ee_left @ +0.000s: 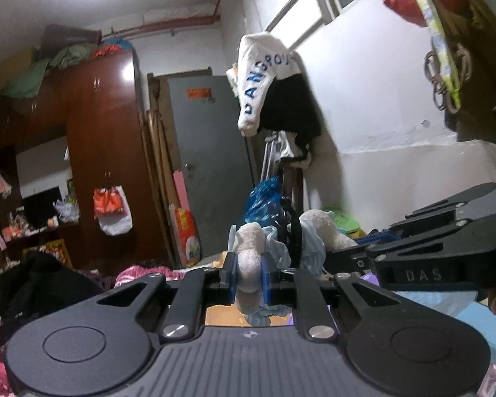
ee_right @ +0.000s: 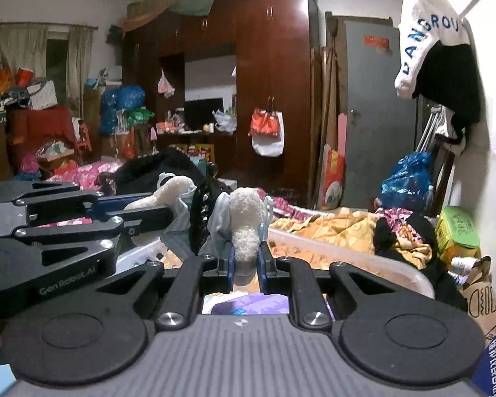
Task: Organize objects
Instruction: 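Carry the plush toy over the basket and release it inside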
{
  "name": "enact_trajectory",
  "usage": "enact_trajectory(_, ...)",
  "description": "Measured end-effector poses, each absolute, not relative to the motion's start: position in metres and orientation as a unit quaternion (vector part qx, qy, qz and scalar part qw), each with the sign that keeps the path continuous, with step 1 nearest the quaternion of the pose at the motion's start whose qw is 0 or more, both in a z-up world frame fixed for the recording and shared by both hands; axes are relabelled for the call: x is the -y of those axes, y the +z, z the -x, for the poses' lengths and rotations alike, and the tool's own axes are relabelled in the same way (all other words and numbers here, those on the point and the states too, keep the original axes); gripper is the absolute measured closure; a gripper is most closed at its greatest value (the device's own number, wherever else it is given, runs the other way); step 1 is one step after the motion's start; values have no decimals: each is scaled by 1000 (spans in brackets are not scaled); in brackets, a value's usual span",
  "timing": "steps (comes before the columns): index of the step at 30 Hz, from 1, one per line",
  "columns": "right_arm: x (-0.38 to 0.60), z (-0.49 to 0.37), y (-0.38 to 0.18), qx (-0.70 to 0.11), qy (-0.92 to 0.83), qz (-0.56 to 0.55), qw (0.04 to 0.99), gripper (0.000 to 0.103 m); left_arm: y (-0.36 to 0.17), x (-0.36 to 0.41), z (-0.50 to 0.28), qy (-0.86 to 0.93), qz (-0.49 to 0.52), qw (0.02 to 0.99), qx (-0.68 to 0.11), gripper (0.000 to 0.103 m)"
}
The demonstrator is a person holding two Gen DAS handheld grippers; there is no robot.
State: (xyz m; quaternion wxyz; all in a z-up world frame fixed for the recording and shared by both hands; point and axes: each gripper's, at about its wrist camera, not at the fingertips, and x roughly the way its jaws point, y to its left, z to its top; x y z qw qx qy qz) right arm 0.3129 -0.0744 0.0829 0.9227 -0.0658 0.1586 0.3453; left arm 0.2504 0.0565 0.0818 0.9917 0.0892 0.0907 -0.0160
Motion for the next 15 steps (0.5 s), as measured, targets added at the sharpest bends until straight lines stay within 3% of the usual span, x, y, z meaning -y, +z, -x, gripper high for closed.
enact_trajectory(2, 77, -308, 81, -161, 345, 75, 922, 87, 77, -61, -255, -19, -85, 991, -104, 85)
enact_trajectory(4, 73, -310, 77, -177, 345, 93, 917, 80, 72, -63, -255, -13, -89, 990, -111, 76)
enact_trajectory(6, 80, -307, 75, -175, 331, 96, 922, 47, 68, -63, -251, 26, -103, 990, -92, 32)
enact_trajectory(7, 86, -304, 74, -167, 314, 95, 930, 26, 69, -64, -248, 48, -105, 990, -83, 19)
enact_trajectory(9, 98, -298, 74, -164, 300, 88, 936, 0, 71, -70, -235, 48, -94, 992, -73, 17)
enact_trajectory(15, 149, -261, 77, -151, 315, 41, 936, 0, 70, -82, -179, 9, -71, 996, -59, 16)
